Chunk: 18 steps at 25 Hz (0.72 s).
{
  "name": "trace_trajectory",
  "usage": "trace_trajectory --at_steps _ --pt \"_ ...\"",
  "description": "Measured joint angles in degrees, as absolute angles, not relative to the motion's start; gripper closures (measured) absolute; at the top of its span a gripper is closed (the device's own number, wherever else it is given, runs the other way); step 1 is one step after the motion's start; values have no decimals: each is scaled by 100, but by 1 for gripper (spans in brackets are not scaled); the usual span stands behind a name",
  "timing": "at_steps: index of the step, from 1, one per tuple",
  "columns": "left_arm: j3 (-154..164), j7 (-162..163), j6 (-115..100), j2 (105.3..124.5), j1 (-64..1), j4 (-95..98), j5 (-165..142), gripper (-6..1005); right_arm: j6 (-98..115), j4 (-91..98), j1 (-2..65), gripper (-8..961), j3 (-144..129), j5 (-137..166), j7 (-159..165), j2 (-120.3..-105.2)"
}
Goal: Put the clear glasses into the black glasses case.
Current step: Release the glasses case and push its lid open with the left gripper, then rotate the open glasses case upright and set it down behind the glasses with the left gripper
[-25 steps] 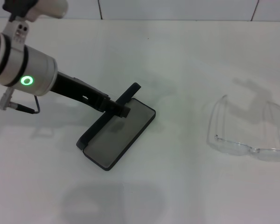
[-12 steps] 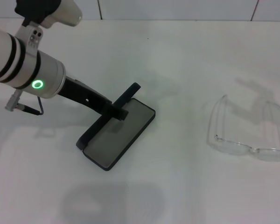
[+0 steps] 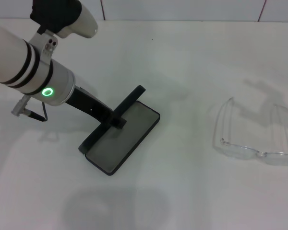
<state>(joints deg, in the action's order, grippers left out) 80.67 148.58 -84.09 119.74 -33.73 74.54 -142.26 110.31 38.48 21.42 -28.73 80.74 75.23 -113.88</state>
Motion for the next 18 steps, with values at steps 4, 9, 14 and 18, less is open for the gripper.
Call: trace_trajectory --at_steps 4,9,14,18 --pt "8095 14853 -8370 11976 -3437 7356 -14311 461 11030 3840 2123 189 -2830 8070 7523 -11387" --pt "8143 14738 -8388 11975 -3419 7453 -14283 529 11037 3732 2092 191 -2820 7988 7466 -11350" --pt "8147 14545 -8464 11973 -3430 7540 -14179 660 11044 3608 2092 193 -2821 7935 7394 -11317" --pt "8147 14376 -8611 11965 -3448 7602 -14063 778 11047 3594 2088 194 -2821 7903 7375 -11317"
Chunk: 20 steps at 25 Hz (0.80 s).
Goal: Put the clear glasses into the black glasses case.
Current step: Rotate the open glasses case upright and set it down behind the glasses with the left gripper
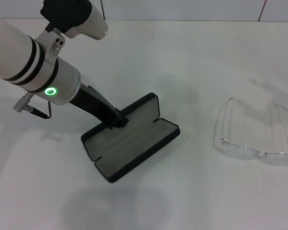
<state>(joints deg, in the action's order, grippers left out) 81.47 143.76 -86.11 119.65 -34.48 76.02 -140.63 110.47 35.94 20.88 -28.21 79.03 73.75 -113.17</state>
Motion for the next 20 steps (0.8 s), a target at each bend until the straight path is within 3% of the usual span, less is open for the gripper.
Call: trace_trajectory --at_steps 8,20 --pt "8220 13584 -8728 11963 -3301 8026 -13786 792 11093 3505 2024 198 -2821 7721 7320 -11274" --pt "9835 11351 -7441 11986 -2179 9355 -13743 761 11348 3109 1932 203 -2517 7615 7097 -11180"
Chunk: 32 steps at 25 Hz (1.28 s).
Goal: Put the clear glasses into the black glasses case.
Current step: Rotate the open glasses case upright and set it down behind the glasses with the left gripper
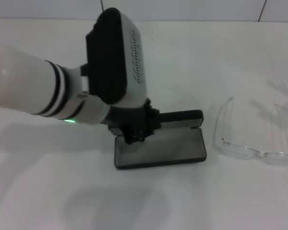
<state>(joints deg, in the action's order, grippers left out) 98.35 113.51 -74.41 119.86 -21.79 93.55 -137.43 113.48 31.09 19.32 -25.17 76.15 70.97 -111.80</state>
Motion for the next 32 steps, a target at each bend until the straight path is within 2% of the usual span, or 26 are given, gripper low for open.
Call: trace_trajectory --at_steps 11,32 --pt "11011 11573 -6044 12009 -2180 9119 -14461 732 11400 3111 1870 207 -2364 7617 7092 -11197" --pt "11740 11962 -5305 12021 -2196 8876 -14887 677 11563 3111 1778 216 -2223 7620 7092 -11219"
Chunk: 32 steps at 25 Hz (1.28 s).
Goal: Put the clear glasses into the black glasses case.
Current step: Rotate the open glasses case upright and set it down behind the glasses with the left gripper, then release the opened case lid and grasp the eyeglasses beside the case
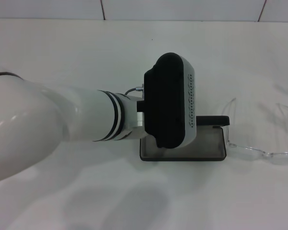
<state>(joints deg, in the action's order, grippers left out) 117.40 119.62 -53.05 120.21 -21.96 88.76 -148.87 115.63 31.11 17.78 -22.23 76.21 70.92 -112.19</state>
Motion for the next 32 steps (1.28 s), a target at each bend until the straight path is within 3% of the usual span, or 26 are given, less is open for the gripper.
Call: trace_trajectory --at_steps 11,18,32 --pt "11751 11960 -5265 12006 -2179 8879 -14881 648 11567 3111 1790 220 -2229 7646 7093 -11207" --pt "11715 11961 -5314 12002 -2051 9199 -14839 548 11523 3132 1831 223 -2302 7843 7114 -11160" --pt "10665 11776 -6004 11971 -1641 10520 -12789 553 10702 4274 2605 229 -3144 10626 8569 -10615"
